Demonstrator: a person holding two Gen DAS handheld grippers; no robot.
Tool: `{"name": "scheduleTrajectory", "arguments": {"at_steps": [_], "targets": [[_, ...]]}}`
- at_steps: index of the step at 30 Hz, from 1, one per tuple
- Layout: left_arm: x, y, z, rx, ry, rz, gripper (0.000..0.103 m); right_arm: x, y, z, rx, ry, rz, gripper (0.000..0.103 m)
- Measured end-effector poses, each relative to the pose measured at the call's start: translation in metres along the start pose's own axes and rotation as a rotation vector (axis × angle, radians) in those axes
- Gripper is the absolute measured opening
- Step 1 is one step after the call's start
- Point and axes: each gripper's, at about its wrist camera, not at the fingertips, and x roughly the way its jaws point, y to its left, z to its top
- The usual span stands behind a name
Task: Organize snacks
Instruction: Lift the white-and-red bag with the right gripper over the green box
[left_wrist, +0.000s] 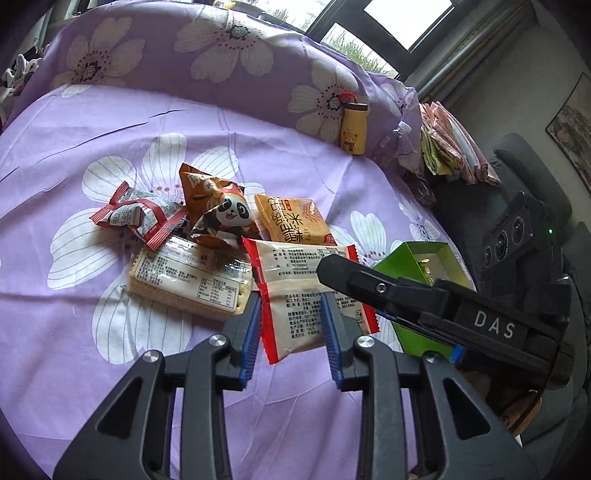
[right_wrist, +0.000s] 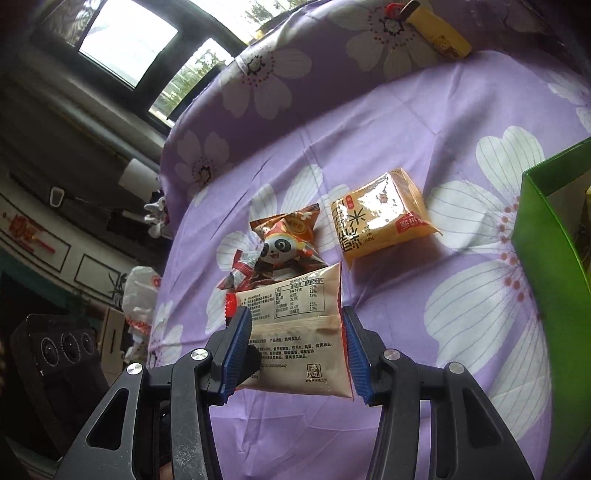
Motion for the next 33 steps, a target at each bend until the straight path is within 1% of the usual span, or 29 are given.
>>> {"name": "scheduleTrajectory", "arguments": {"at_steps": [4, 9, 14, 16, 18, 21, 28, 33], "targets": [[0.001, -0.016, 0.001, 0.038, 0.006, -0.005, 0.030, -0.017, -0.001, 0.002, 0.002, -0.037, 0.011, 0.052], [0.000, -0.041, 0.008, 0.096, -0.020, -0.027, 0.030, -0.038, -0.008, 0.006, 0.023, -0.086, 0.018, 0.052], [0.010, -0.066, 0.014, 0.141, -0.014, -0.068, 0.031, -0.058, -0.018, 0.010, 0.054, -0.140, 0.021, 0.052], [0.014, -0.075, 0.015, 0.155, -0.016, -0.081, 0.031, -0.066, -0.023, 0.010, 0.063, -0.162, 0.005, 0.052], [0.019, -0.084, 0.016, 0.167, -0.009, -0.097, 0.031, -0.074, -0.028, 0.010, 0.073, -0.185, -0.013, 0.052], [0.028, -0.096, 0.019, 0.179, 0.007, -0.116, 0.031, -0.085, -0.040, 0.011, 0.111, -0.212, -0.016, 0.052], [0.046, -0.127, 0.017, 0.228, 0.039, -0.143, 0.031, -0.110, -0.066, 0.008, 0.192, -0.269, -0.048, 0.052], [0.061, -0.146, 0.014, 0.253, 0.069, -0.159, 0.032, -0.124, -0.090, 0.003, 0.276, -0.291, -0.042, 0.052]]}}
